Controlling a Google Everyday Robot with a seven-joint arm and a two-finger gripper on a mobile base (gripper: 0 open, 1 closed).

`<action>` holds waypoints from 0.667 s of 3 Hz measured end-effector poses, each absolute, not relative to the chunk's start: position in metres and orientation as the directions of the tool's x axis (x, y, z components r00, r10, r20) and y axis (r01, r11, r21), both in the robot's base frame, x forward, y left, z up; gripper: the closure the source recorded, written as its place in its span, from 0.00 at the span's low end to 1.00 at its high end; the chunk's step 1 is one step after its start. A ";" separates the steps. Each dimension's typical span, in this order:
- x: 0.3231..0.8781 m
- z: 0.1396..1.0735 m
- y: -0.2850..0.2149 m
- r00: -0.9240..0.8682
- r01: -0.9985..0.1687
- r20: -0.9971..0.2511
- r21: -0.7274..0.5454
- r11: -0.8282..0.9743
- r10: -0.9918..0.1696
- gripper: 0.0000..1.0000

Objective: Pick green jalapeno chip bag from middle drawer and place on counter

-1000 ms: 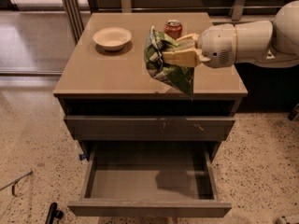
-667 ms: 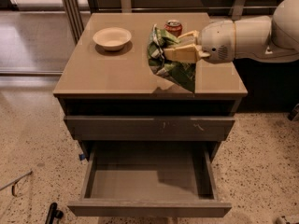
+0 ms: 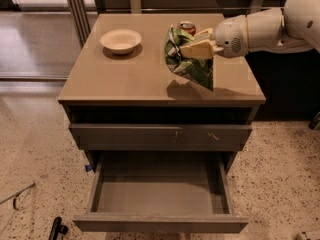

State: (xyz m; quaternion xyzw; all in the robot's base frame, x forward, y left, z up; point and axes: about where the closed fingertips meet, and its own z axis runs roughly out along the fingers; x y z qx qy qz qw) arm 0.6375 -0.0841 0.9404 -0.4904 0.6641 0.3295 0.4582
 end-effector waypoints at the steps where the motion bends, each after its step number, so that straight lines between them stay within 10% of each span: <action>1: 0.661 0.927 -0.087 -0.134 -0.954 -0.912 0.013 0.299 -0.388 1.00; 2: 0.680 0.914 -0.087 -0.165 -0.957 -0.887 0.038 0.288 -0.432 1.00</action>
Offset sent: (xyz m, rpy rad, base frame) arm 0.0673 -0.0106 -0.0382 -0.1503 0.1253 0.0235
